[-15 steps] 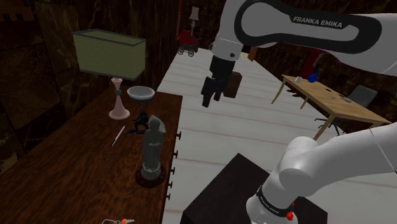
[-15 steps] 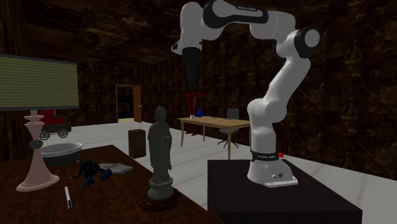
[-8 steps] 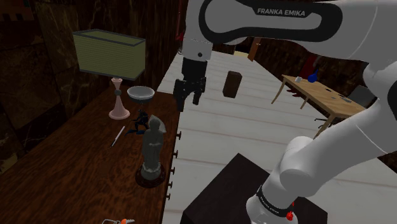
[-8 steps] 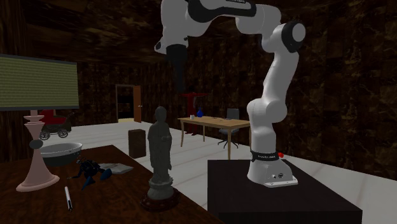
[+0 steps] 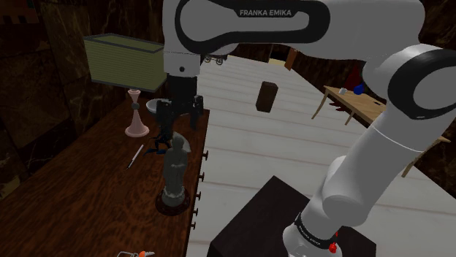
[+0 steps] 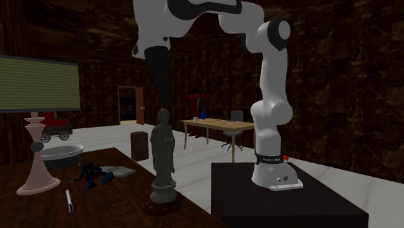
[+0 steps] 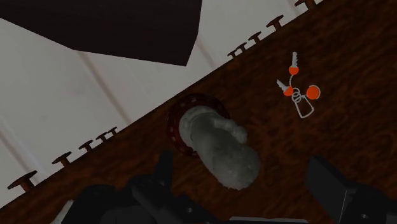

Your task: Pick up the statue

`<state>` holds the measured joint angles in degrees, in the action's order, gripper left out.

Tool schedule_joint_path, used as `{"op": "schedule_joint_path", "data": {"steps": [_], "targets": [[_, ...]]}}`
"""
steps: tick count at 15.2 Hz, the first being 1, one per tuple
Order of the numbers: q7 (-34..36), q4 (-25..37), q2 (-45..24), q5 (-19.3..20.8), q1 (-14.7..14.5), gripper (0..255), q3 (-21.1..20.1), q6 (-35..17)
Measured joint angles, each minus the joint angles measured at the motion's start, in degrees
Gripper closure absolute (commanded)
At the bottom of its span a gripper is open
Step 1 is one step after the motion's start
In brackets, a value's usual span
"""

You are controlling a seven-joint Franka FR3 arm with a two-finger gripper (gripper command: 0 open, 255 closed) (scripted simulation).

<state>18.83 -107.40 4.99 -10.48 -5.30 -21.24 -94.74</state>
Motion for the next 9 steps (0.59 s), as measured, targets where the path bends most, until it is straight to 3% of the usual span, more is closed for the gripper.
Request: {"op": "schedule_joint_path", "data": {"steps": [8, 9], "targets": [[0.45, -3.17, -2.43, 0.31, -0.40, 0, -0.61, -5.08], [0.41, -3.49, -2.41, 0.29, -0.42, 255, -0.62, -5.39]]}}
